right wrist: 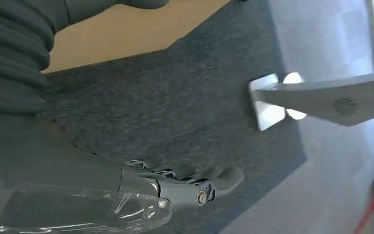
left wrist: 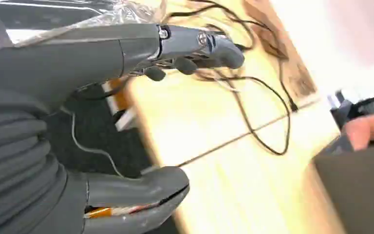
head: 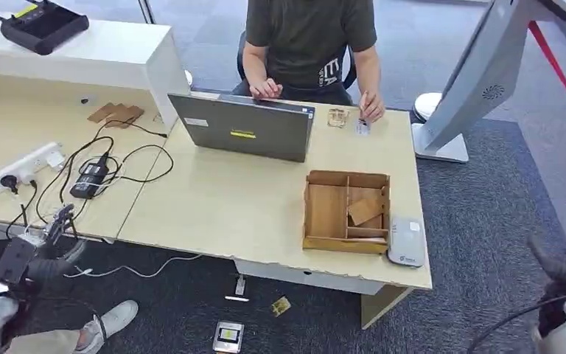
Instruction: Pass the card to the sensor for recognition and then transmit it.
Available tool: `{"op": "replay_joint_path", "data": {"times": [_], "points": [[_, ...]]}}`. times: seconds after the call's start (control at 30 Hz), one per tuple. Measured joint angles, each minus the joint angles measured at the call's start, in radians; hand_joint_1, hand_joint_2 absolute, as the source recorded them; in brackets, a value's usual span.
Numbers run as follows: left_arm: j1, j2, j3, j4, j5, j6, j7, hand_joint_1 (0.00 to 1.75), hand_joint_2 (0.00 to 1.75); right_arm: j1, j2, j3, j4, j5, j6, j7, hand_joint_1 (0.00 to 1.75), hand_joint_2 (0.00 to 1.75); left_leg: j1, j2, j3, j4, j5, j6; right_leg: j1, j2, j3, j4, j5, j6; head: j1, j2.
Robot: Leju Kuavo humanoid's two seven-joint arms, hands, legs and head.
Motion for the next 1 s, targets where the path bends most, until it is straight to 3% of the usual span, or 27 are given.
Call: {"op": "replay_joint_path", "data": {"times": [0.03, 0.1, 0.13, 0.2, 0.33, 0.47, 0.73, 0.9, 1.0], "points": [[-0.006, -0.014, 0.050, -0.063, -0.035, -0.010, 0.127, 0.00, 1.75, 0.002, 0.002, 0.000, 0.011, 0.008, -0.008, -0.006, 0.00, 1.75, 0.000, 0.003, 0.000, 0.000, 0.000, 0.000, 0.000, 0.003, -0.003, 0.000, 0.000, 0.000, 0.002, 0.000], [-0.040, -0.034, 0.133, -0.333, -0.066, 0.008, 0.493, 0.00, 1.75, 0.002, 0.000, 0.000, 0.038, 0.018, -0.028, -0.010, 0.00, 1.75, 0.004, 0.009, -0.008, 0.006, 0.000, 0.000, 0.003, 0.006, -0.008, 0.000, 0.003, 0.000, 0.002, 0.000], [-0.082, -0.042, 0.161, -0.458, -0.076, 0.032, 0.613, 0.00, 1.75, 0.003, -0.003, 0.000, 0.049, 0.019, -0.030, -0.010, 0.00, 1.75, 0.007, 0.008, -0.012, 0.009, 0.000, -0.001, 0.006, 0.006, -0.007, 0.001, 0.004, -0.001, 0.003, 0.000], [-0.130, -0.048, 0.204, -0.630, -0.082, 0.083, 0.714, 0.00, 1.75, 0.004, -0.005, 0.001, 0.066, 0.018, -0.023, -0.010, 0.00, 1.75, 0.008, 0.010, -0.011, 0.008, -0.001, -0.002, 0.008, 0.008, -0.006, 0.001, 0.005, -0.003, 0.002, 0.000], [-0.125, -0.057, 0.289, -0.897, -0.008, 0.135, 0.657, 0.00, 1.75, 0.037, -0.015, 0.001, 0.100, 0.007, -0.015, -0.010, 0.00, 1.75, 0.003, 0.016, -0.008, 0.005, -0.002, -0.001, 0.002, 0.016, -0.007, 0.002, 0.005, -0.003, 0.002, 0.000], [-0.104, -0.066, 0.357, -1.031, 0.060, 0.124, 0.577, 0.00, 1.75, 0.044, -0.018, 0.002, 0.127, 0.000, -0.023, -0.016, 0.00, 1.75, 0.003, 0.014, -0.008, 0.005, -0.002, -0.001, 0.002, 0.013, -0.007, 0.002, 0.003, -0.003, 0.002, 0.000], [-0.072, -0.075, 0.407, -1.145, 0.100, 0.106, 0.533, 0.00, 1.75, 0.052, -0.023, 0.002, 0.173, -0.013, -0.044, -0.024, 0.00, 1.75, 0.004, 0.010, -0.008, 0.005, -0.001, -0.003, 0.002, 0.010, -0.006, 0.003, 0.003, -0.003, 0.002, 0.000], [-0.065, -0.075, 0.409, -1.166, 0.110, 0.102, 0.523, 0.00, 1.75, 0.052, -0.023, 0.002, 0.193, -0.011, -0.051, -0.027, 0.00, 1.75, 0.004, 0.008, -0.008, 0.005, -0.001, -0.003, 0.002, 0.010, -0.006, 0.003, 0.003, -0.003, 0.002, 0.000], [-0.054, -0.075, 0.412, -1.155, 0.120, 0.083, 0.485, 0.00, 1.75, 0.052, -0.023, 0.002, 0.202, -0.011, -0.052, -0.030, 0.00, 1.75, 0.004, 0.008, -0.009, 0.005, -0.001, -0.003, 0.002, 0.010, -0.006, 0.003, 0.003, -0.003, 0.002, 0.000]]}}
